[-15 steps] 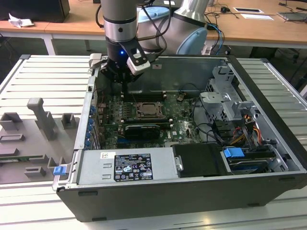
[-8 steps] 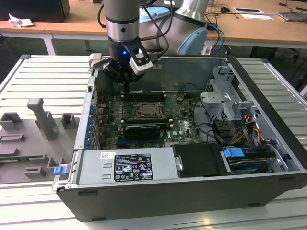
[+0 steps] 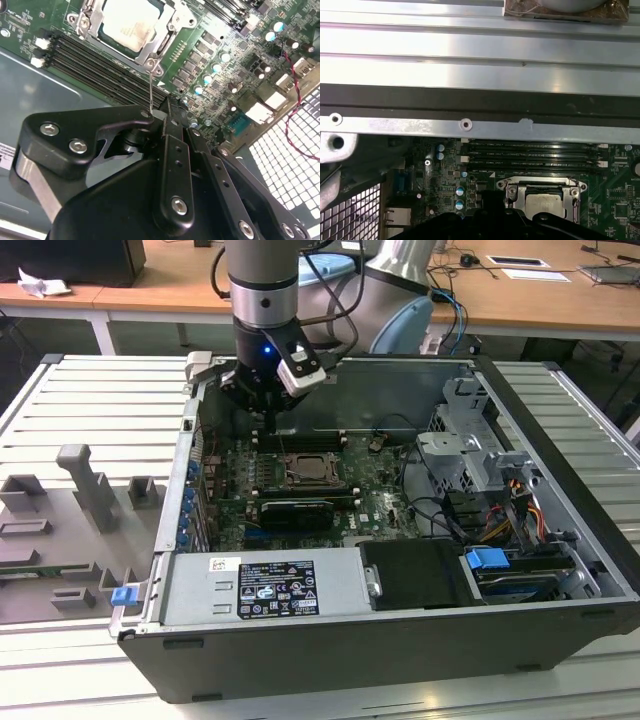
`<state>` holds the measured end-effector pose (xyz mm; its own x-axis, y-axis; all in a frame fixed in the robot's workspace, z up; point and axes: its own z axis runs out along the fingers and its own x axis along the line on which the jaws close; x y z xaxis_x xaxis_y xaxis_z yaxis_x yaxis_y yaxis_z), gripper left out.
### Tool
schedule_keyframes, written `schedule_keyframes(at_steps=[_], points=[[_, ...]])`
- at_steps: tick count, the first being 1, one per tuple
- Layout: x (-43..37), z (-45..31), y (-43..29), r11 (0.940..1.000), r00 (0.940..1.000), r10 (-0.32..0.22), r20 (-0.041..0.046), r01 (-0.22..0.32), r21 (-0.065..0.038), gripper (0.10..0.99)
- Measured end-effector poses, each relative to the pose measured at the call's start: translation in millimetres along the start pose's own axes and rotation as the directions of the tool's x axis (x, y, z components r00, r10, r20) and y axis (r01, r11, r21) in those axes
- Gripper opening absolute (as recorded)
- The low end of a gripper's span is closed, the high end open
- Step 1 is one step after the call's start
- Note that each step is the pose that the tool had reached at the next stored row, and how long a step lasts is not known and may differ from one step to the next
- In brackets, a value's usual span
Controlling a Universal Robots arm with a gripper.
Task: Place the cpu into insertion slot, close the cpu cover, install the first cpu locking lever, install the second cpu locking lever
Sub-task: 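Install the first cpu locking lever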
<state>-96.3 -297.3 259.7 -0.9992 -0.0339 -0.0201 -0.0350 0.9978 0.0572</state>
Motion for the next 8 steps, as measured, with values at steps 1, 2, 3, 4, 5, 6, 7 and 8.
schedule_keyframes(at_steps=[1,2,3,4,5,6,7,8], points=[[-1.8,0.1,-0.1,1.0000,1.0000,0.000,0.0001,0.000,0.000,0.106],[-2.7,0.1,-0.1,1.0000,1.0000,0.000,0.0001,0.000,0.000,0.106],[-3.4,0.1,-0.1,1.0000,1.0000,0.000,0.0000,0.000,0.000,0.106],[-3.8,0.1,-0.1,1.0000,1.0000,0.000,0.0001,0.000,0.000,0.106],[-4.1,0.1,-0.1,1.0000,1.0000,0.000,0.0001,0.000,0.000,0.106],[-4.6,0.1,-0.1,1.0000,1.0000,0.000,0.0001,0.000,0.000,0.106],[-4.9,0.1,-0.2,1.0000,1.0000,0.000,0.0001,0.000,0.000,0.106],[-5.4,0.1,-0.2,1.0000,1.0000,0.000,0.0001,0.000,0.000,0.106]])
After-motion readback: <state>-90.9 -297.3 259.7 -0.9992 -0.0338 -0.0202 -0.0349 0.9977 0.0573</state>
